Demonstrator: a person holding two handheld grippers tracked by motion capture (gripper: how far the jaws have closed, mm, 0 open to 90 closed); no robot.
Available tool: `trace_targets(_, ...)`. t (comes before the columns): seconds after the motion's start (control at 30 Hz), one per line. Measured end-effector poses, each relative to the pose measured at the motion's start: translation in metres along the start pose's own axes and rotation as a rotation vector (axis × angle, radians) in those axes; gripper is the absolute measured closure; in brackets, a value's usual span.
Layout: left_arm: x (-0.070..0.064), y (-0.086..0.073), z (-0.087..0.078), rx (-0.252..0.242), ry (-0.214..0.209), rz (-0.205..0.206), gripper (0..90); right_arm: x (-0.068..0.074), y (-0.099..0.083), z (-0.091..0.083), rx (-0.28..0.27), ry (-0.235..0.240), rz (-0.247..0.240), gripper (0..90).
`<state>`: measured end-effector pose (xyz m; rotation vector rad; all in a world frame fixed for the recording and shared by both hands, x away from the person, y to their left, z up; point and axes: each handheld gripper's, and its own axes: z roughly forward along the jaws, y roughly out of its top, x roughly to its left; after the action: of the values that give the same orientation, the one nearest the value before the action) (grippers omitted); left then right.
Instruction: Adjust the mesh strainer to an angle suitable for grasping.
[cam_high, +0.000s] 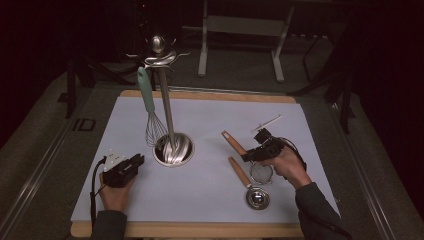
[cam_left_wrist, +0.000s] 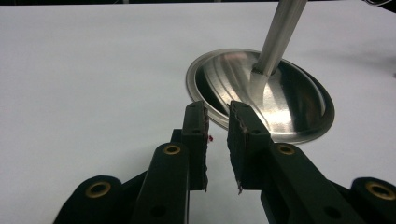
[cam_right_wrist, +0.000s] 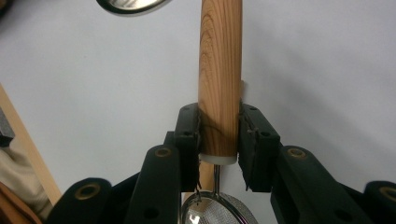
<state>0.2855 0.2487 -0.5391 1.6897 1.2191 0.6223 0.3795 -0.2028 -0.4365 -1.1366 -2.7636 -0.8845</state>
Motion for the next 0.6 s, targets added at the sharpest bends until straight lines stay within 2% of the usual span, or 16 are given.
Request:
trace_targets(0.2,0.0,0.0,0.0,-0.001,0.001,0.0,77.7,0.005,0.003,0.0,-0.013,0.015,-0.007,70.9)
trace_targets(0.3,0.0,0.0,0.0,-0.001,0.002,0.001,77.4,0.008,0.004,0.001,0.002,-0.006,-0.015,70.9)
trace_targets(0.6,-0.001,0.0,0.0,-0.003,0.004,0.003,77.3,0.014,0.007,0.004,-0.007,0.006,-0.034,71.0)
